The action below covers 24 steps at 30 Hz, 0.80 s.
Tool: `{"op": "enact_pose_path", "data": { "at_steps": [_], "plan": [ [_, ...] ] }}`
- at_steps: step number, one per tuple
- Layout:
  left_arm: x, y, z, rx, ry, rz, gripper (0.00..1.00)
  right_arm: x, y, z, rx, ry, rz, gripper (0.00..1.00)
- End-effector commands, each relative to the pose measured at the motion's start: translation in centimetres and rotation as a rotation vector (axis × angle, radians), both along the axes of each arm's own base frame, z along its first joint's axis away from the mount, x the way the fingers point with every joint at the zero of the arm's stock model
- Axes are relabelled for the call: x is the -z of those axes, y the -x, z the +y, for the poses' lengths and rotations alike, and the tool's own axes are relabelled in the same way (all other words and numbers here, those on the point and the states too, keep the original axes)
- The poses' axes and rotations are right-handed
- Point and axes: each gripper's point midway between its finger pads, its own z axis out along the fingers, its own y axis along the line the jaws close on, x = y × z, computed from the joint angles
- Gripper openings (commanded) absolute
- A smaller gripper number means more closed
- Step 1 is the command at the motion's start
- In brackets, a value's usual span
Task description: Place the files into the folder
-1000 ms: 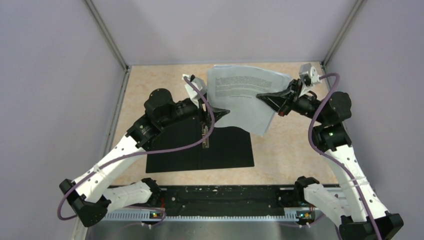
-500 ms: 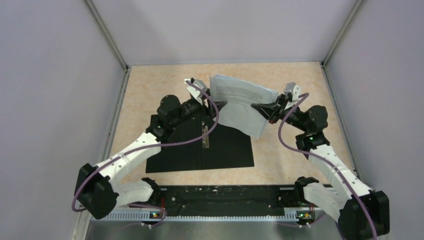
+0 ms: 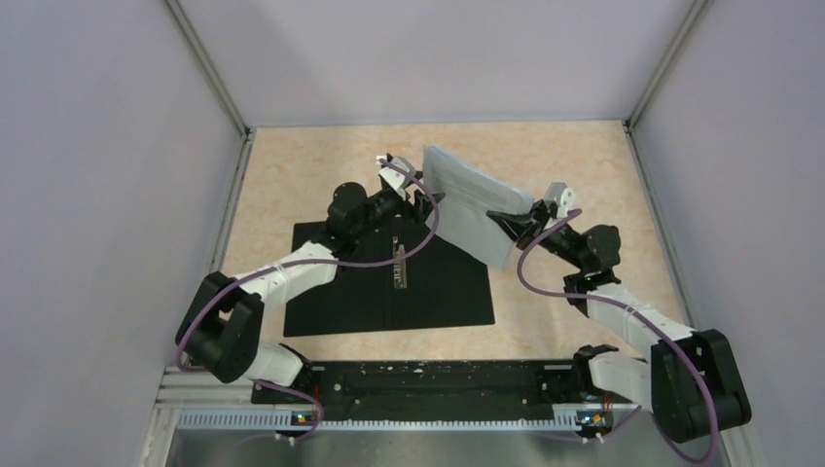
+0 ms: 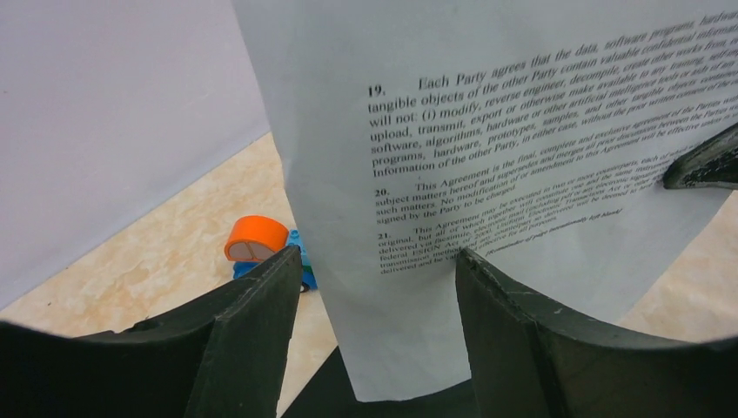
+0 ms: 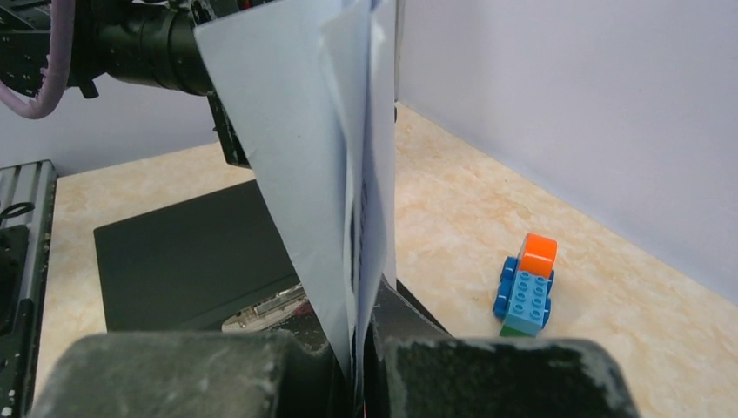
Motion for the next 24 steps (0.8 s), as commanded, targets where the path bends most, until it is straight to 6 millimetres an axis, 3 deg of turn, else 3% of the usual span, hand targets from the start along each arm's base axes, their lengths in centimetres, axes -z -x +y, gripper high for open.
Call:
{"op": "enact_pose_path", "data": {
  "at_steps": [1,7,9,12,14,16,20,24],
  "plan": [
    [-2.2,-0.3,-0.4,0.026,0.036,-0.101,0.70,-0.8,0.1,-0.1,0.020,-0.010,-0.107,0.00],
    [-1.2,-0.4,-0.4,0.021,0.049,-0.081,0.72,1.7,0.0,-0.5,0.065,-0.006,-0.063,0.00],
    [-2.1,-0.9,1.1,-0.064,0.092,-0.094,0.74,2.4,0.2,-0.6,0.076,-0.006,-0.056,0.00],
    [-3.7,-2.7,4.8,-0.249,0.201,-0.035,0.76,3.1,0.4,-0.9,0.099,0.001,-0.049,0.00],
    [-3.7,-4.8,7.1,-0.399,0.218,0.038,0.75,3.3,0.5,-0.9,0.100,0.008,-0.044,0.00],
    [-3.6,-6.6,8.2,-0.473,0.222,0.097,0.73,3.4,0.6,-0.8,0.101,0.012,-0.045,0.00],
    [-2.0,-8.9,7.3,-0.489,0.246,0.246,0.69,3.9,0.6,-0.8,0.118,0.030,-0.042,0.00],
    [-0.3,-9.6,5.5,-0.471,0.298,0.395,0.65,4.0,0.5,-0.9,0.137,0.026,-0.038,0.00]
  ]
}}
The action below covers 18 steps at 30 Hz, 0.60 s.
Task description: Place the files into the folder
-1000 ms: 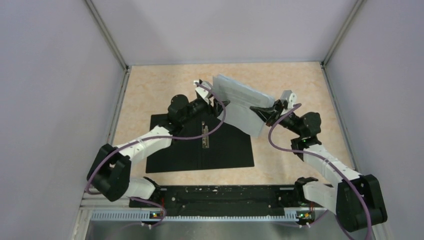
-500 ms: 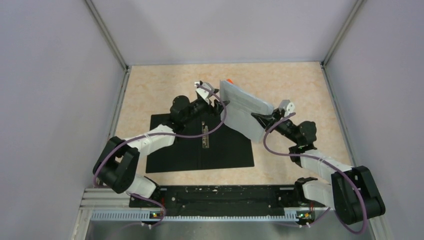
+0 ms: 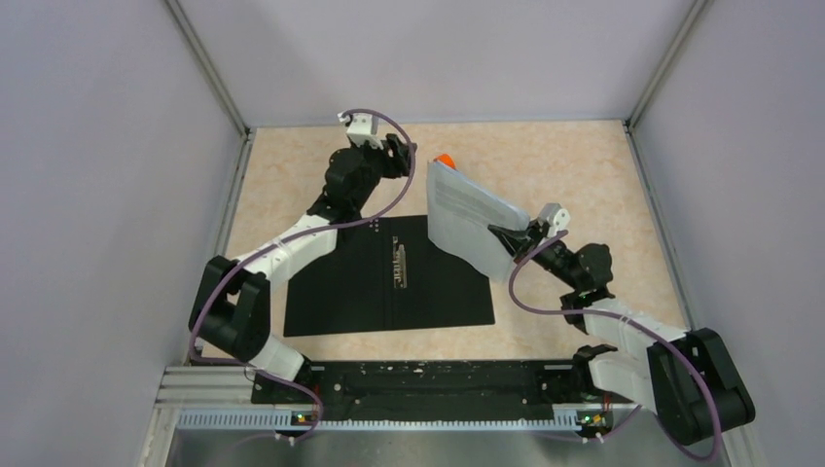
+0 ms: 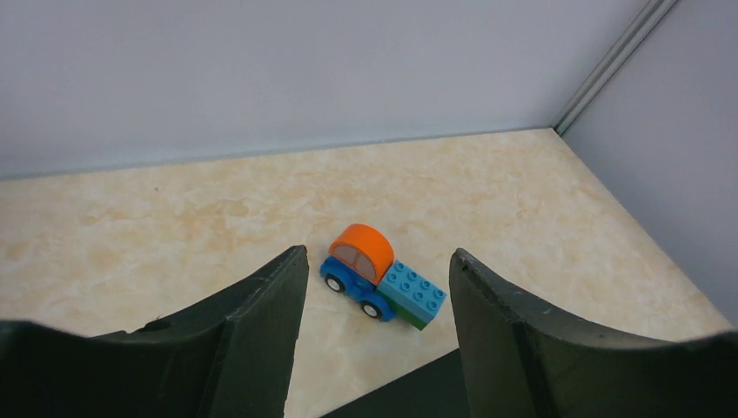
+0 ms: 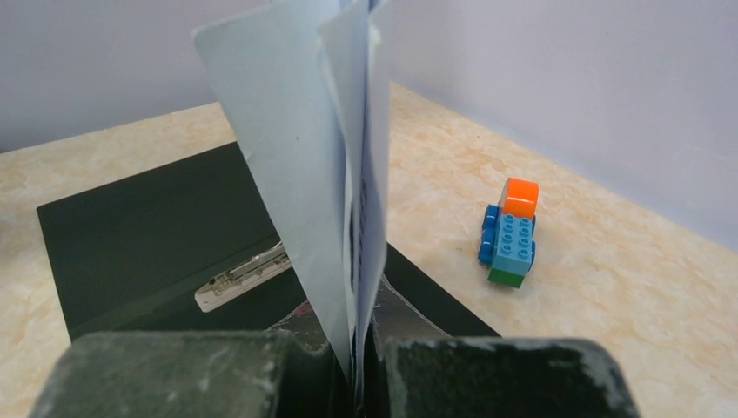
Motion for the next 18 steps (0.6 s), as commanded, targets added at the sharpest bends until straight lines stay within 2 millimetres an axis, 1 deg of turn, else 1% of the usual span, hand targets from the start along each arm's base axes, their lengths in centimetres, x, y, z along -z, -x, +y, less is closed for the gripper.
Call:
{"op": "enact_pose_path", "data": {
  "at_steps": [1,3,5,9,14,18],
  "plan": [
    [3.0,-0.7,-1.6,-0.028,0.120,0.211,0.64,-1.0,0.1,-0.2,0.028,-0.005,-0.060,0.00],
    [4.1,-0.7,-1.8,-0.084,0.132,0.268,0.64,-0.9,0.0,-0.3,0.038,-0.012,-0.053,0.00],
    [5.2,-0.4,-2.3,-0.120,0.145,0.321,0.64,-0.8,0.1,-0.4,0.040,-0.015,-0.046,0.03],
    [6.6,-0.4,-3.0,-0.173,0.161,0.376,0.64,-0.6,0.3,-0.7,0.053,-0.025,-0.037,0.09],
    [6.9,0.0,-4.0,-0.174,0.176,0.387,0.64,-0.6,0.3,-1.0,0.073,-0.027,-0.038,0.19],
    [6.6,0.2,-4.3,-0.183,0.179,0.383,0.64,-0.4,0.3,-1.1,0.079,-0.030,-0.031,0.26]
  ]
}}
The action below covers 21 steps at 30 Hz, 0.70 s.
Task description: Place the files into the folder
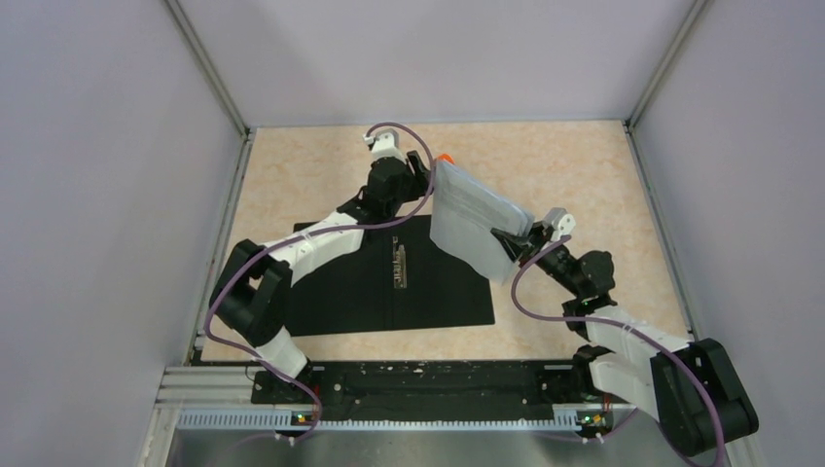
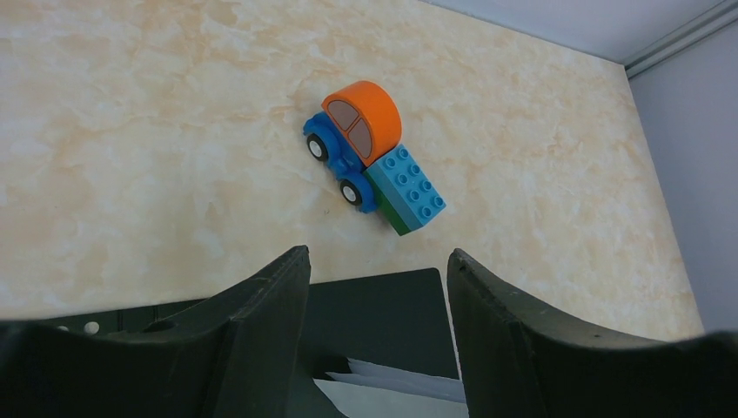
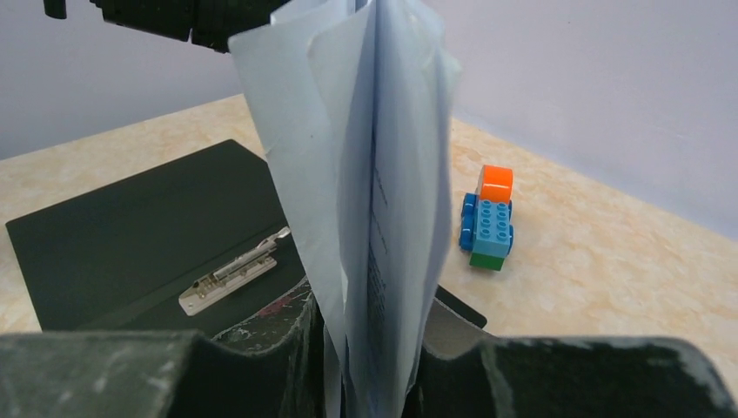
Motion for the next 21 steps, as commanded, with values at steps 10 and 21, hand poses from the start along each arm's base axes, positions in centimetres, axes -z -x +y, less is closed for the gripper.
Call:
{"op": "enact_pose_path", "data": {
  "at_steps": [10,21],
  "plan": [
    [-2.5,0.3,-1.3,-0.087,0.068,-0.040,0.63,-0.7,0.4,0.2,-0.010,-0.021,-0.017,0.28],
    [-3.3,2.2,-1.4,-0.119,0.120,-0.064,0.62,-0.6,0.4,0.3,-0.018,-0.026,-0.008,0.30]
  ]
}}
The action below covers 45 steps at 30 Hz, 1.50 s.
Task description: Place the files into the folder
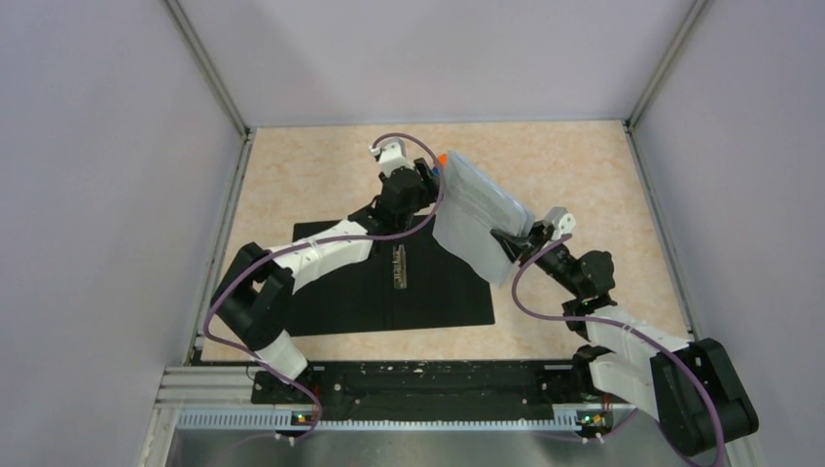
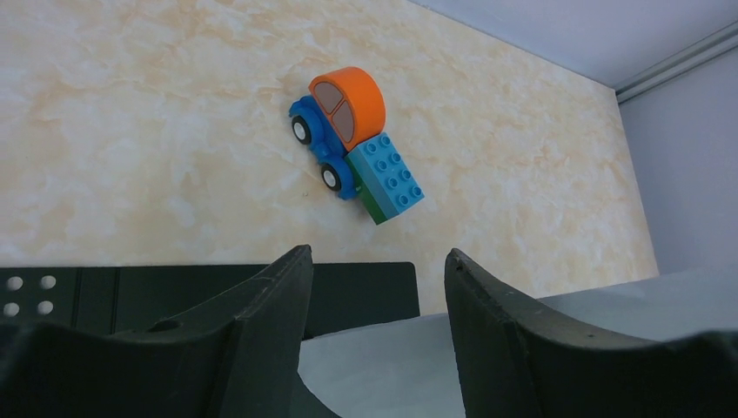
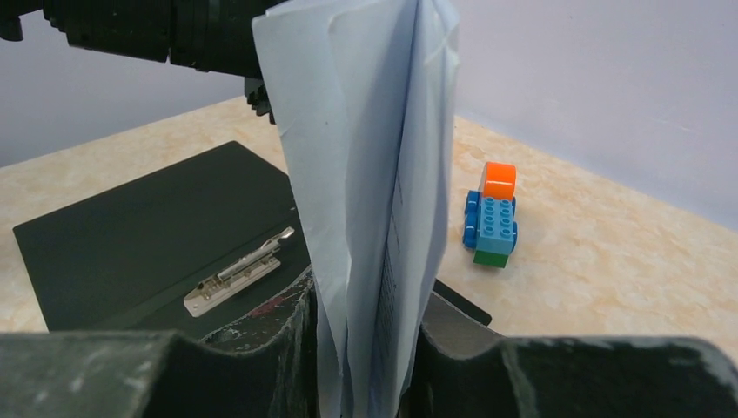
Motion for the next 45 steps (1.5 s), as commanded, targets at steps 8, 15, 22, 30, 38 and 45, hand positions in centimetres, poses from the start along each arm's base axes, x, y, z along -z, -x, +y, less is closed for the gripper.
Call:
{"op": "enact_pose_path", "data": {
  "at_steps": [8,15,22,30,38,45],
  "plan": [
    [-6.3,1.7,2.4,0.022,-0.002,-0.212,0.70,-2.6,-0.6,0.9,-0.034,-0.007,0.013,0.00],
    [-15.0,6.4,6.3,0.495,-0.090,-0.642,0.79,-10.2,1.7,2.1,-0.160,0.002,-0.082,0.00],
    [-21.4,11.6,6.9,0.851,-0.174,-0.804,0.81,-18.0,5.4,3.6,-0.349,0.035,-0.168,0.00],
    [-25.3,16.4,5.6,1.102,-0.141,-0.876,0.84,-22.8,7.6,3.5,-0.404,0.099,-0.226,0.00],
    [-25.7,20.2,4.8,1.253,-0.086,-0.890,0.84,-23.7,7.4,3.4,-0.392,0.120,-0.247,0.00],
    [-24.7,19.9,2.8,1.263,-0.126,-0.851,0.81,-24.5,7.5,3.8,-0.431,0.117,-0.273,0.00]
  ]
}}
